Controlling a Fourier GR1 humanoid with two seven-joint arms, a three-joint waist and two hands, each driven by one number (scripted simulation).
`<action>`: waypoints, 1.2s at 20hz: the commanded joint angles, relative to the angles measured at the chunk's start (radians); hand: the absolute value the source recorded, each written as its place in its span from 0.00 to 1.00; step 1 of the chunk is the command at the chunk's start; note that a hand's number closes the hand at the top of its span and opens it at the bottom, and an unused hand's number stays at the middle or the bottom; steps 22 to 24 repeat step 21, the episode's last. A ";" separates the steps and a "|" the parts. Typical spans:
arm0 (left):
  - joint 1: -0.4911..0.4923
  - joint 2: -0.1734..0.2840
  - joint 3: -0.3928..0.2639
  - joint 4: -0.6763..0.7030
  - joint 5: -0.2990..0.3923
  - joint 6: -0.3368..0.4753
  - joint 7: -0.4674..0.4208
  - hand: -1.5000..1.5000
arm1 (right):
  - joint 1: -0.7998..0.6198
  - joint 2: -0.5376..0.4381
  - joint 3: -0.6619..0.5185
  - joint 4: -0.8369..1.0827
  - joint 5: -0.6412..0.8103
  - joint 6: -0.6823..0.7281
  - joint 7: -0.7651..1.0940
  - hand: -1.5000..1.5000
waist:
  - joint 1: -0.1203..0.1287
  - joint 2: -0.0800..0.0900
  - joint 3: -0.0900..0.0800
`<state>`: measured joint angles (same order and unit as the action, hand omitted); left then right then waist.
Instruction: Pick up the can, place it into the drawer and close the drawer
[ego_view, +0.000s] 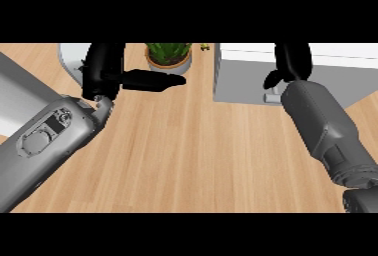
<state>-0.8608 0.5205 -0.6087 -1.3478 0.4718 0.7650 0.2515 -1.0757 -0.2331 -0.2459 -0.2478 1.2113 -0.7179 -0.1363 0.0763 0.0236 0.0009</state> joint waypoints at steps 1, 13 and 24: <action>0.023 0.028 0.026 -0.021 0.011 -0.029 0.000 0.00 | -0.075 0.039 -0.086 -0.025 -0.112 0.014 -0.080 0.00 | 0.019 0.006 0.003; 0.126 0.047 0.043 -0.055 0.000 -0.038 -0.048 0.00 | -0.137 0.122 -0.328 -0.075 -0.410 0.168 -0.282 0.00 | 0.003 -0.007 0.002; 0.150 0.037 0.088 -0.035 -0.014 -0.055 -0.066 0.00 | -0.135 0.140 -0.424 -0.063 -0.538 0.246 -0.355 0.00 | -0.035 -0.007 0.000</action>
